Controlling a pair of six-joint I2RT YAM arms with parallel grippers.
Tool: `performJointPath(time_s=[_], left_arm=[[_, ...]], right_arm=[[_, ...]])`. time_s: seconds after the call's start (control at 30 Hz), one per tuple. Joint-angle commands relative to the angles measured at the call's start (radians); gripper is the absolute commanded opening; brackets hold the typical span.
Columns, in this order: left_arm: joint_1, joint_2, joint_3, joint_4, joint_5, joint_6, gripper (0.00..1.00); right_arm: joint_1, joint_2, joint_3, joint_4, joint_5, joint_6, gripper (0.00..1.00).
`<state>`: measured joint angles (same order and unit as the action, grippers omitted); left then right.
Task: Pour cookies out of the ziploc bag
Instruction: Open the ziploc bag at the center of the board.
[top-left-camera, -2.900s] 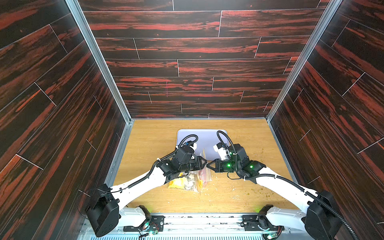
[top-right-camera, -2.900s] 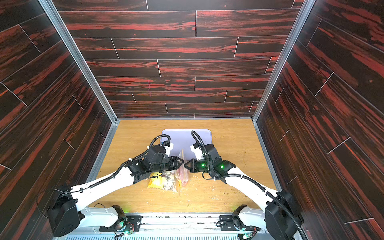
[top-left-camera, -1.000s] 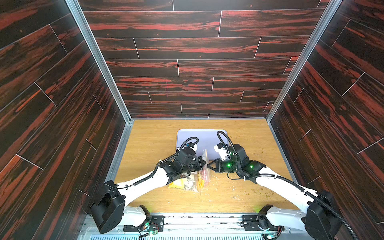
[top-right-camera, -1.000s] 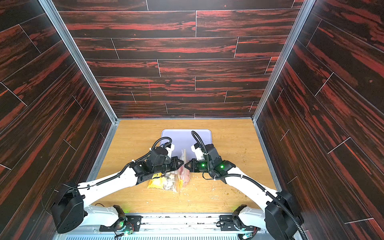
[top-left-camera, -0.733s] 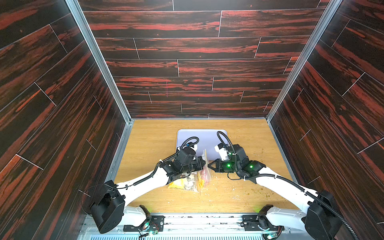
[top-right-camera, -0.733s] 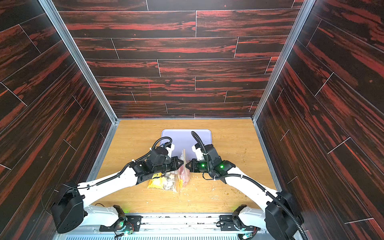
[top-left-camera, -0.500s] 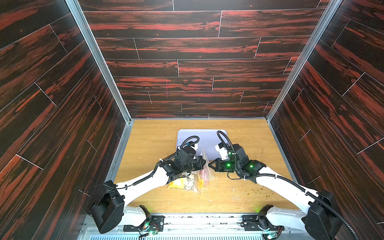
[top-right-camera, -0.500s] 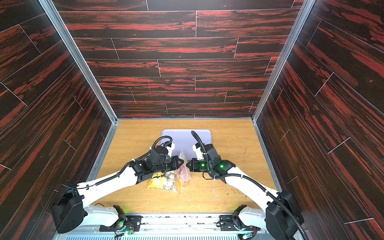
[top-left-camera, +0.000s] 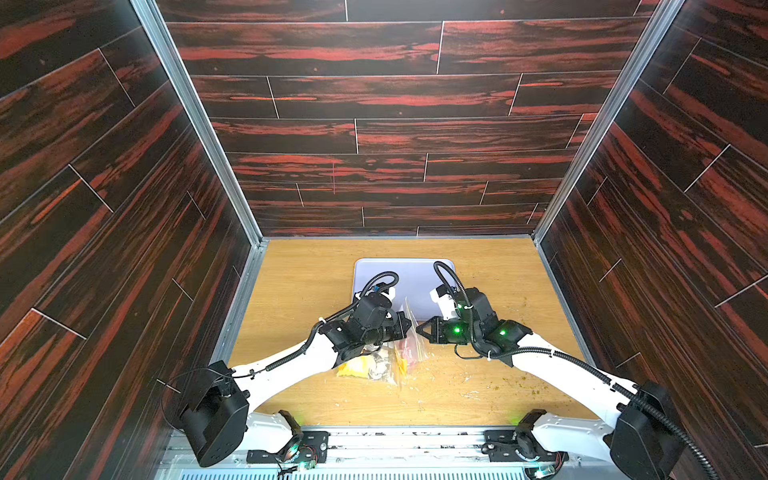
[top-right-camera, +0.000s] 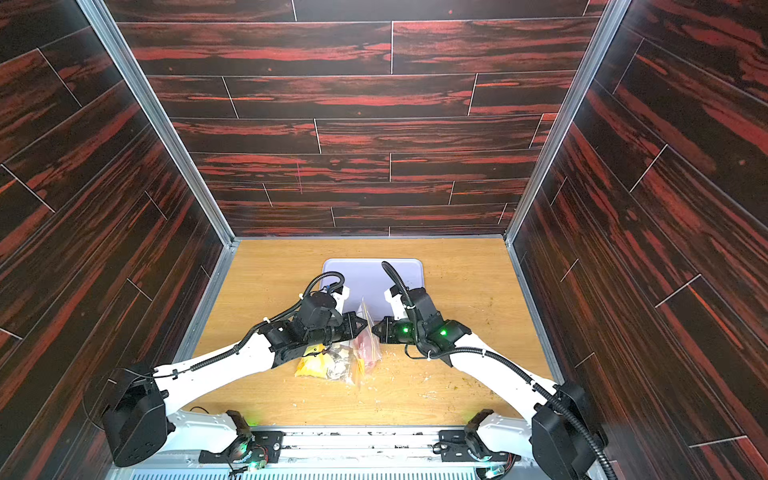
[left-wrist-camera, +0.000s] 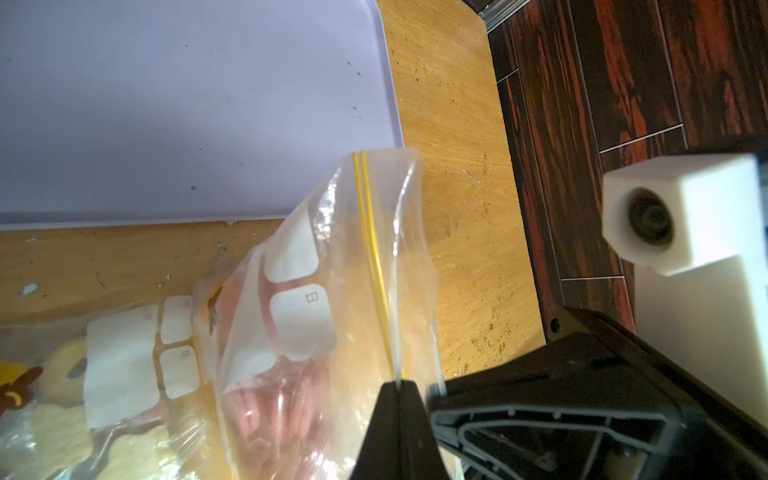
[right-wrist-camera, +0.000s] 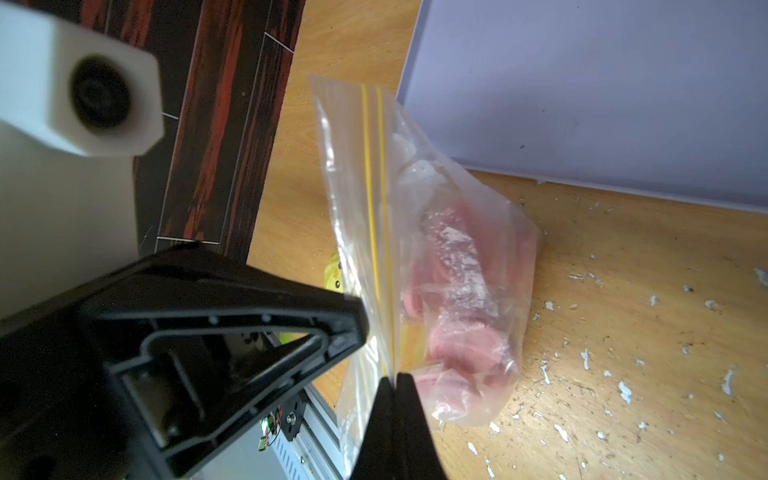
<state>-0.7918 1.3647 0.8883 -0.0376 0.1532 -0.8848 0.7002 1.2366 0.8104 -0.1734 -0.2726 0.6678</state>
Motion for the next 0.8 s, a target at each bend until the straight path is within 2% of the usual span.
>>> performJointPath(time_s=[0.0,0.27,0.47,0.67,0.77], left_arm=[[0.006,0.017,0.033,-0.01,0.007,-0.008,0.11],[0.008,0.025,0.032,-0.014,-0.007,-0.009,0.15],[0.008,0.014,0.015,0.008,-0.031,-0.025,0.13],[0.008,0.002,0.004,0.03,-0.058,-0.046,0.0],[0.009,0.0,0.005,0.027,-0.062,-0.055,0.0]], right_arm=[[0.016,-0.003,0.013,0.008,-0.023,-0.019,0.0],[0.024,-0.006,0.015,0.014,-0.021,-0.014,0.0],[0.022,-0.008,0.013,0.019,-0.023,-0.005,0.0],[0.023,-0.01,0.01,0.015,-0.003,0.004,0.0],[0.023,-0.004,0.018,-0.008,0.027,0.006,0.0]])
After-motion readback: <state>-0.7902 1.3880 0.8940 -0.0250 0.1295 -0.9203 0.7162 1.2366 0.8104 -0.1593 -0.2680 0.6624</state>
